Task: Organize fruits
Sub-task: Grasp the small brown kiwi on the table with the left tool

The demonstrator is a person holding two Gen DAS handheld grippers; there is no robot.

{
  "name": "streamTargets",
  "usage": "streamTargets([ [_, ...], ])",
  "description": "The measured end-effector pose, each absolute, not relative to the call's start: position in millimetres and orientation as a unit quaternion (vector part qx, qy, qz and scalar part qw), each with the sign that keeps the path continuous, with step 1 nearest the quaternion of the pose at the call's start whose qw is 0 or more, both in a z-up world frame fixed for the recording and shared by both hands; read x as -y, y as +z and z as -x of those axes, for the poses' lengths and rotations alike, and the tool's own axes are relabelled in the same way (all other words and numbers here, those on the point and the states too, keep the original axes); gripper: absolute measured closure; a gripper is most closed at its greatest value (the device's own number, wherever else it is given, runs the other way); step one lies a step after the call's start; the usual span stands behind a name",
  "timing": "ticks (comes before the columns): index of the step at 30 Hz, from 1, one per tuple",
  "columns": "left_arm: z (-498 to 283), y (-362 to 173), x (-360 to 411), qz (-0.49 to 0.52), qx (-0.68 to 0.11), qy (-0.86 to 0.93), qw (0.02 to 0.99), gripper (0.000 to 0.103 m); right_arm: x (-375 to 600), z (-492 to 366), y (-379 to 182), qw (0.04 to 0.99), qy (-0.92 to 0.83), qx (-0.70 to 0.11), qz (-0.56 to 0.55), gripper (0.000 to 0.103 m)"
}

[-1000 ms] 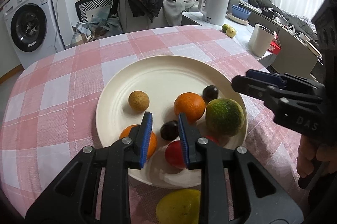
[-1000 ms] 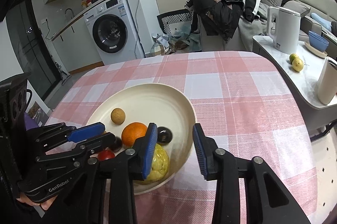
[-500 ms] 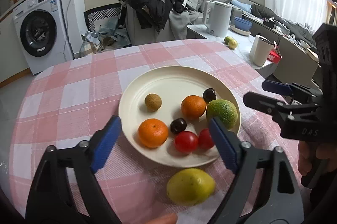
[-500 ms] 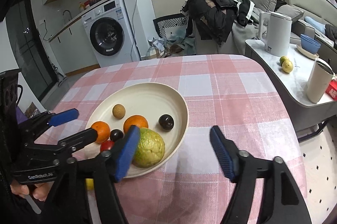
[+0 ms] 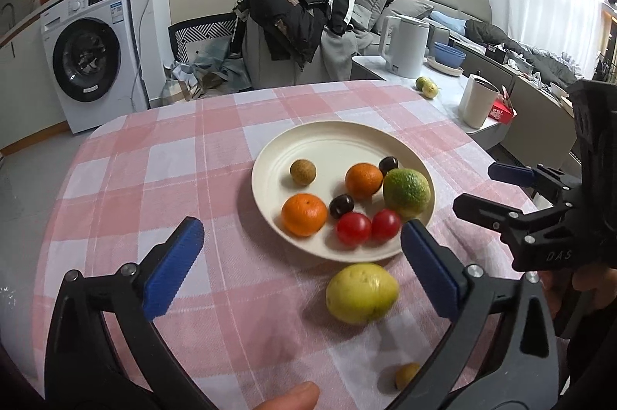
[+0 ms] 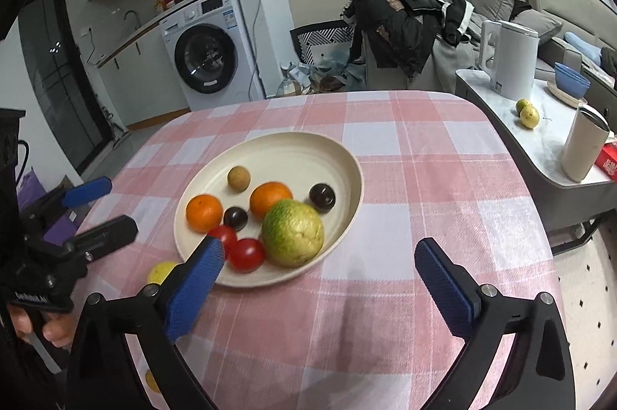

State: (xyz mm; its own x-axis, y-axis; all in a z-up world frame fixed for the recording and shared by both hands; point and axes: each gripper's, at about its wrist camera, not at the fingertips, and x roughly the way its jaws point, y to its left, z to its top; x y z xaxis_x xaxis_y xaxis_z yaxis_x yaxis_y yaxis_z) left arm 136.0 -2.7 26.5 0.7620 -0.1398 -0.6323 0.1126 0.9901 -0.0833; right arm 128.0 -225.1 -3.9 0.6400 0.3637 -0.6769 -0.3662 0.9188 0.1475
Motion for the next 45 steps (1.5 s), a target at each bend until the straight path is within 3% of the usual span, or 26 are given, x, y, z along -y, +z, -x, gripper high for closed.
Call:
streamTargets([
  [33, -45, -24, 46, -0.023, -0.392, -0.093, 0.915, 0.002, 223, -24, -49, 0.878, 0.206, -0.431, 0.043, 0.0],
  [36, -47, -31, 52, -0.034, -0.402, -0.103, 0.909, 0.006, 225, -25, -51, 0.876, 0.202, -0.435, 0.042, 0.0],
  [38, -49, -35, 56, -0.038, -0.411, -0.114, 0.904, 0.017, 227, -28, -52, 0.874, 0.199, -0.443, 0.036, 0.0],
  [45, -58, -50, 67, -0.036, -0.433, -0.134, 0.891, 0.039, 231, -30, -53, 0.869, 0.2, -0.451, 0.031, 0.0],
])
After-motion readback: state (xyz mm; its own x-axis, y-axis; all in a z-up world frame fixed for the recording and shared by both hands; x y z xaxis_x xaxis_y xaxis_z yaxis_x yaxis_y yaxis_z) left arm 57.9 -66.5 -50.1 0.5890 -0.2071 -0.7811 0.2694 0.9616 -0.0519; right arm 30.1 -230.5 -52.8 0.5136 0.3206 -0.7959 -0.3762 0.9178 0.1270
